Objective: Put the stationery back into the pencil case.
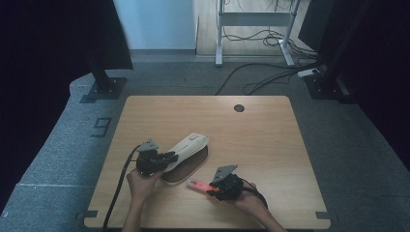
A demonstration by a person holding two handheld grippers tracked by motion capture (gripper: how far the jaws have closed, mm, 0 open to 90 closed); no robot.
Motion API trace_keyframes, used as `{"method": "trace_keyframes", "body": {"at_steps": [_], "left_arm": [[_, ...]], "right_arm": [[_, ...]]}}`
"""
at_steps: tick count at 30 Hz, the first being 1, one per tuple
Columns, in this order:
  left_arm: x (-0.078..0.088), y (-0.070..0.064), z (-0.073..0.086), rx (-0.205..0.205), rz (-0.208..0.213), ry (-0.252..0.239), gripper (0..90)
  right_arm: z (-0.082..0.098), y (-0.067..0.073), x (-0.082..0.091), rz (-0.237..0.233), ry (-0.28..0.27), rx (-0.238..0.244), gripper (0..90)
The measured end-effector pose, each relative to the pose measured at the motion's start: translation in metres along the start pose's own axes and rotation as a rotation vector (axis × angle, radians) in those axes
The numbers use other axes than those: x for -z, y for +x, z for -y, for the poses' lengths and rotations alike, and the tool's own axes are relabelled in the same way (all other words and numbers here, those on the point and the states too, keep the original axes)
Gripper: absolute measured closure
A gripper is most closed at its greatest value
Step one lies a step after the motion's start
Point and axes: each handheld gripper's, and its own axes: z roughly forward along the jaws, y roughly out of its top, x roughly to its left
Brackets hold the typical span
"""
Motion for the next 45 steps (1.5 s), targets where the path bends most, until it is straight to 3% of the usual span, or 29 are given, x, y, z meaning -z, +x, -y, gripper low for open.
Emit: {"method": "trace_keyframes", "body": {"at_steps": [20, 26, 45], "left_arm": [[0.0, -0.001, 0.0, -0.004, -0.005, -0.002, 74.8], [0.001, -0.001, 0.0, -0.002, -0.003, -0.003, 74.9], [0.003, -0.002, -0.001, -0.002, 0.001, -0.011, 75.1]], "right_arm": [[-0.011, -0.026, 0.018, 0.099, -0.049, -0.061, 65.6], [-0.017, -0.036, 0.012, 0.115, -0.041, -0.077, 65.6], [-0.045, -0.051, -0.016, 0.136, -0.009, -0.077, 65.6]]}}
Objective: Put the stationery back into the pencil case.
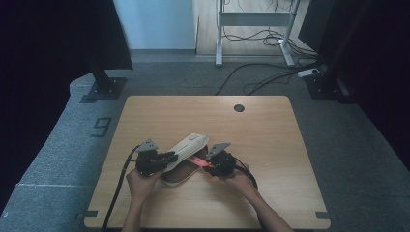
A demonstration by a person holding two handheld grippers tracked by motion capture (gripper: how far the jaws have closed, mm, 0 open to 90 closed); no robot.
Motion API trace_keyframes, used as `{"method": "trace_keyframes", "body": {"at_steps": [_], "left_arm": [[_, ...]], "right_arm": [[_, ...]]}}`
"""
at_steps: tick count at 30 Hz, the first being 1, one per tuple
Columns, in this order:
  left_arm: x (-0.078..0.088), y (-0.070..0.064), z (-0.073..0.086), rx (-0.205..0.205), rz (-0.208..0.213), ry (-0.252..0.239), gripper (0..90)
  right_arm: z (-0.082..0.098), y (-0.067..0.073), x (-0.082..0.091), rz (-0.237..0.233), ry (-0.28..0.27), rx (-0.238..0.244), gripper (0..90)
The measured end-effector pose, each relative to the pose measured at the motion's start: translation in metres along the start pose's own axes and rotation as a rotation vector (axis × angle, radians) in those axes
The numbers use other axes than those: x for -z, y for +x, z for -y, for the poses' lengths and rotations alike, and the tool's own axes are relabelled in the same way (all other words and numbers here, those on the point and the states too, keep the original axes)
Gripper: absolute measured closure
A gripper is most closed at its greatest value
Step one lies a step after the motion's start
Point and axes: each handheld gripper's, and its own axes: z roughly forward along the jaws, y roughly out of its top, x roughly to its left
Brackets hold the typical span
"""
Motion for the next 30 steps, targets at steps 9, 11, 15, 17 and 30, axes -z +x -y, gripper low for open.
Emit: {"method": "trace_keyframes", "body": {"at_steps": [9, 11, 15, 17, 30], "left_arm": [[0.0, 0.0, 0.0, 0.0, 0.002, 0.0, 75.2], [0.0, 0.0, 0.0, 0.001, 0.003, -0.001, 75.2], [-0.001, -0.001, 0.0, 0.003, 0.011, -0.003, 75.2], [-0.001, -0.001, 0.0, 0.004, 0.014, -0.003, 75.1], [-0.002, 0.0, 0.0, 0.005, 0.012, 0.006, 75.0]], "right_arm": [[-0.012, 0.003, -0.016, -0.004, 0.003, 0.006, 65.6], [-0.015, 0.003, -0.018, -0.001, 0.002, 0.007, 65.5], [-0.02, 0.004, -0.024, 0.0, -0.001, 0.013, 65.6], [-0.022, 0.005, -0.027, 0.001, -0.002, 0.006, 65.5], [-0.032, 0.003, -0.043, -0.004, -0.008, 0.005, 65.5]]}}
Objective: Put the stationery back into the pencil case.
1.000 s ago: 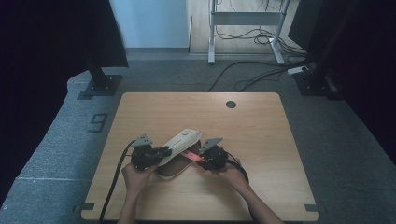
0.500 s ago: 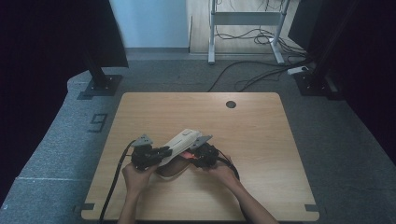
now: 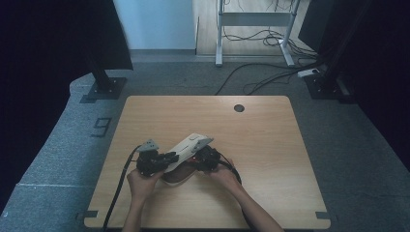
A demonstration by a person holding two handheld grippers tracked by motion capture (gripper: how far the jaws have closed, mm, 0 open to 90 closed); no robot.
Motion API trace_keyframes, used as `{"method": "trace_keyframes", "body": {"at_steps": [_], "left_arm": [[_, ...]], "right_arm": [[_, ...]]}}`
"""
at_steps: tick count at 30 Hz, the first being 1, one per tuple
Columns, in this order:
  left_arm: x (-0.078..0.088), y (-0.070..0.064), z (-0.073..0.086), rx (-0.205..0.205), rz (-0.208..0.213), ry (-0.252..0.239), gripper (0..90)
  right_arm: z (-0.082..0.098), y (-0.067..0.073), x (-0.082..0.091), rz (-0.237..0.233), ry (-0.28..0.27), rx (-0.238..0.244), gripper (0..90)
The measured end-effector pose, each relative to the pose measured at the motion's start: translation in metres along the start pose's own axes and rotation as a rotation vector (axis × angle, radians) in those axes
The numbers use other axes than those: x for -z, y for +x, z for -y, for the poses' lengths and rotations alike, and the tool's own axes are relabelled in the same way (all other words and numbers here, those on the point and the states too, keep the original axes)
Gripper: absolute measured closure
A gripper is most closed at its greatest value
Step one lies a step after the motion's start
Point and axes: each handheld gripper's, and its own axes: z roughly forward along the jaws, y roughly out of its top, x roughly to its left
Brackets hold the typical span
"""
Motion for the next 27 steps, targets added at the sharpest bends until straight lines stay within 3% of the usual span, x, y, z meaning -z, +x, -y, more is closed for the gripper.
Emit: {"method": "trace_keyframes", "body": {"at_steps": [6, 14, 27], "left_arm": [[0.0, 0.001, 0.0, 0.001, -0.002, 0.0, 74.9], [0.001, 0.002, 0.0, 0.002, -0.001, -0.001, 74.9], [0.0, 0.002, 0.0, 0.004, 0.002, 0.0, 74.8]], "right_arm": [[0.001, -0.003, -0.002, -0.008, -0.007, -0.002, 64.4], [0.005, -0.006, 0.006, 0.008, -0.009, -0.006, 51.0], [0.024, -0.004, 0.02, 0.005, -0.011, -0.023, 47.4]]}}
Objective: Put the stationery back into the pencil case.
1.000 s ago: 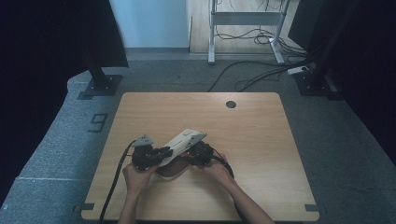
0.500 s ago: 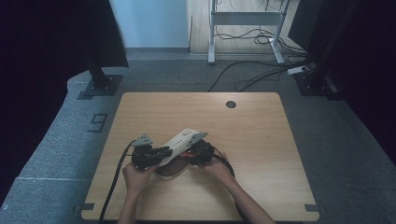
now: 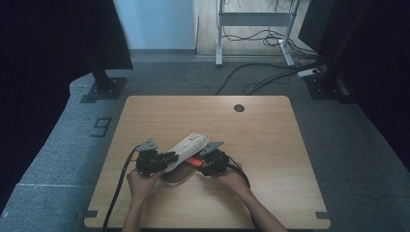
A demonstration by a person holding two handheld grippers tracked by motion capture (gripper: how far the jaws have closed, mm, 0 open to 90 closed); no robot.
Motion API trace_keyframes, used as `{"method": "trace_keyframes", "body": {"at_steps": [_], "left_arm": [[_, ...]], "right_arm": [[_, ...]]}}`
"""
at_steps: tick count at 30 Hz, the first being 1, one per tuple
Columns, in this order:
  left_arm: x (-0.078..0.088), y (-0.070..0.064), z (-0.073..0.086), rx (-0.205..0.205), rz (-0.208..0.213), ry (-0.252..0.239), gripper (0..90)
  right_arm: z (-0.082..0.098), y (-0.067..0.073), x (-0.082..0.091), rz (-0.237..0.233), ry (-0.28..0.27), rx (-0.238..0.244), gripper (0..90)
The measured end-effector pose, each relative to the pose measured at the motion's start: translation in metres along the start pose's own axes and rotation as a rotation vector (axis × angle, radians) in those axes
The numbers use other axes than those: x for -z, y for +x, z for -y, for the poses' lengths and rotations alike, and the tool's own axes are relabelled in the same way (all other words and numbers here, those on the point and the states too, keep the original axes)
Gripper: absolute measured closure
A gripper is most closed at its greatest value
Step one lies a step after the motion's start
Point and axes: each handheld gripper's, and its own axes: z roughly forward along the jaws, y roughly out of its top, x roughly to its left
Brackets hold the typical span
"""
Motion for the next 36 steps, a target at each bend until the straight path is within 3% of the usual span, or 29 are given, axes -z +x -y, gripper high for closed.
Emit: {"method": "trace_keyframes", "body": {"at_steps": [12, 19, 36], "left_arm": [[0.0, 0.0, 0.0, 0.0, 0.002, 0.001, 74.9], [0.0, 0.0, 0.0, 0.0, 0.003, 0.002, 74.9], [-0.001, 0.0, 0.0, 0.002, 0.006, 0.003, 74.9]], "right_arm": [[0.003, -0.012, -0.005, 0.035, 0.02, -0.022, 55.0], [-0.002, -0.017, -0.005, 0.044, 0.028, -0.025, 63.3], [-0.016, -0.027, -0.017, 0.078, 0.01, -0.046, 70.7]]}}
